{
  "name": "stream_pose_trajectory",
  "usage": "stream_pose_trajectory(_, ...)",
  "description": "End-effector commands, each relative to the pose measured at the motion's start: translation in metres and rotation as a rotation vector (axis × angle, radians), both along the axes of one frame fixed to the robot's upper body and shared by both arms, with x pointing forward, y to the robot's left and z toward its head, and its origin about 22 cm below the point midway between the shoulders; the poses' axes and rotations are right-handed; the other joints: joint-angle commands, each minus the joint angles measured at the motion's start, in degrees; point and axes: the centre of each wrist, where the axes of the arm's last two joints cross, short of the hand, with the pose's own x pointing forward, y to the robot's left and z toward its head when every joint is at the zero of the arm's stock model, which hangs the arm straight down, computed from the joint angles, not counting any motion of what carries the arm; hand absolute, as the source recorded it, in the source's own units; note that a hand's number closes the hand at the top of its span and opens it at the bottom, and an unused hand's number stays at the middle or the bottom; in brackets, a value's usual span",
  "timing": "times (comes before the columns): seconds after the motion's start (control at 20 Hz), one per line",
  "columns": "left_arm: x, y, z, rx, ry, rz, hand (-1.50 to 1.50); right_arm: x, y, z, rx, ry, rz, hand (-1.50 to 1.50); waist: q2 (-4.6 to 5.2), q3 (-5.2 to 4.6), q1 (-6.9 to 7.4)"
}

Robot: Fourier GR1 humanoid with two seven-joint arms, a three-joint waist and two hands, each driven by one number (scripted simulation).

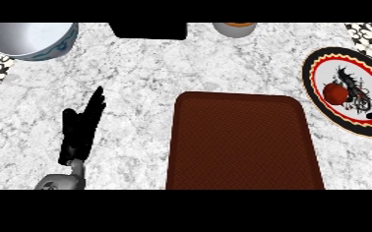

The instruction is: Pick the bell pepper from the tray and place it in the plate

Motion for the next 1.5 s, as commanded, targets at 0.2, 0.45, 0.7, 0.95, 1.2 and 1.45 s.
stream_pose_trajectory(0.2, 0.005, -0.01, 0.007, -0.002, -0.007, -0.004, 0.0, -0.006, -0.005, -0.001, 0.01, -0.019, 0.034, -1.5, 0.11, 0.06, 0.41)
stream_pose_trajectory(0.45, 0.002, 0.0, -0.007, 0.001, 0.001, -0.004, 0.0, -0.021, -0.017, -0.004, -0.013, -0.036, 0.012, -1.5, 0.17, 0.03, 0.01)
stream_pose_trajectory(0.7, 0.004, -0.013, -0.001, 0.004, -0.009, -0.004, 0.0, -0.037, -0.03, -0.003, -0.051, -0.013, -0.004, -1.5, 0.13, 0.08, -0.18)
stream_pose_trajectory(0.95, 0.003, -0.006, -0.001, 0.004, -0.027, 0.004, 0.0, -0.031, -0.02, -0.012, -0.064, -0.012, -0.052, -1.5, 0.28, 0.13, 0.49)
stream_pose_trajectory(1.2, -0.002, -0.008, -0.006, -0.003, -0.01, 0.0, 0.0, -0.054, -0.041, -0.005, -0.072, -0.01, -0.094, -1.5, 0.41, 0.26, 0.48)
stream_pose_trajectory(1.45, 0.004, -0.012, -0.003, -0.025, -0.015, -0.016, 0.0, -0.055, -0.04, -0.009, -0.061, -0.05, -0.125, -1.5, 0.68, 0.4, 0.63)
